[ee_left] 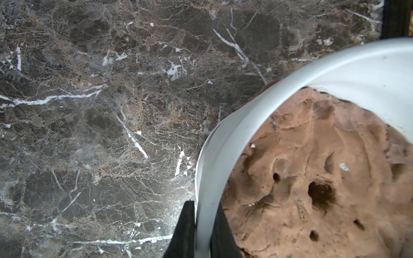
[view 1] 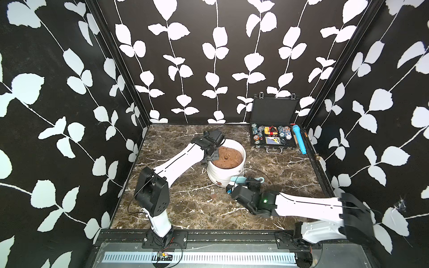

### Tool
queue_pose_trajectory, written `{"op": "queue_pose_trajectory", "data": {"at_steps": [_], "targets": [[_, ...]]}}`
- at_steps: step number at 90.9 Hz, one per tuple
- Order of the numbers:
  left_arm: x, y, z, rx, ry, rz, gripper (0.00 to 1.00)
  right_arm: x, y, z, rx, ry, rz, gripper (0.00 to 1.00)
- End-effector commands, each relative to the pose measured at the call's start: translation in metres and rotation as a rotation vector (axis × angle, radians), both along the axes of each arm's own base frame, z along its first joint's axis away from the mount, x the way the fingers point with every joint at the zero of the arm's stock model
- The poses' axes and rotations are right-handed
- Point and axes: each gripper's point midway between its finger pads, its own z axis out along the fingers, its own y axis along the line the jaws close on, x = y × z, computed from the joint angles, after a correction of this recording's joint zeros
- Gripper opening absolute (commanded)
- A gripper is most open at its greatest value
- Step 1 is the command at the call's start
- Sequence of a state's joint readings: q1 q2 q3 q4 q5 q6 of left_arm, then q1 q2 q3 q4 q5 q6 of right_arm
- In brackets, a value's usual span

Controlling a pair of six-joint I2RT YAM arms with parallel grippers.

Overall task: Scrub the dried mud off the ceramic pot
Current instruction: Rotate the pot on the tray.

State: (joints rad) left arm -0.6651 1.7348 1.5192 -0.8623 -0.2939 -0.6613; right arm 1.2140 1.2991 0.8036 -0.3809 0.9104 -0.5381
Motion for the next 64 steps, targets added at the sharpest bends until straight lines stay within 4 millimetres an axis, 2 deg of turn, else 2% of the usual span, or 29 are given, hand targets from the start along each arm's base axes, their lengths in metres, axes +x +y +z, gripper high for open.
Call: {"op": "queue_pose_trajectory", "data": {"at_steps": [1,14,29,42,51,64], "targets": [[-0.026,0.004,-0.030,0.050,0.140,-0.064,0.00,-0.006,0.014,0.004,0.115,0.079,0.033,0.00],[-0.023,0.002,-0.037,0.078,0.132,-0.136,0.00,-0.004,0.019,0.008,0.175,0.093,0.063,0.00],[-0.014,0.011,-0.047,0.133,0.130,-0.255,0.00,-0.003,0.019,0.015,0.303,0.124,0.107,0.00],[-0.001,0.015,-0.043,0.190,0.112,-0.407,0.00,-0.016,0.019,0.018,0.348,0.160,0.195,0.00],[0.007,0.017,-0.039,0.256,0.101,-0.504,0.00,-0.020,0.015,0.015,0.319,0.170,0.215,0.00],[0.019,0.013,-0.039,0.239,0.097,-0.619,0.02,-0.024,0.015,0.014,0.311,0.194,0.232,0.00]]}}
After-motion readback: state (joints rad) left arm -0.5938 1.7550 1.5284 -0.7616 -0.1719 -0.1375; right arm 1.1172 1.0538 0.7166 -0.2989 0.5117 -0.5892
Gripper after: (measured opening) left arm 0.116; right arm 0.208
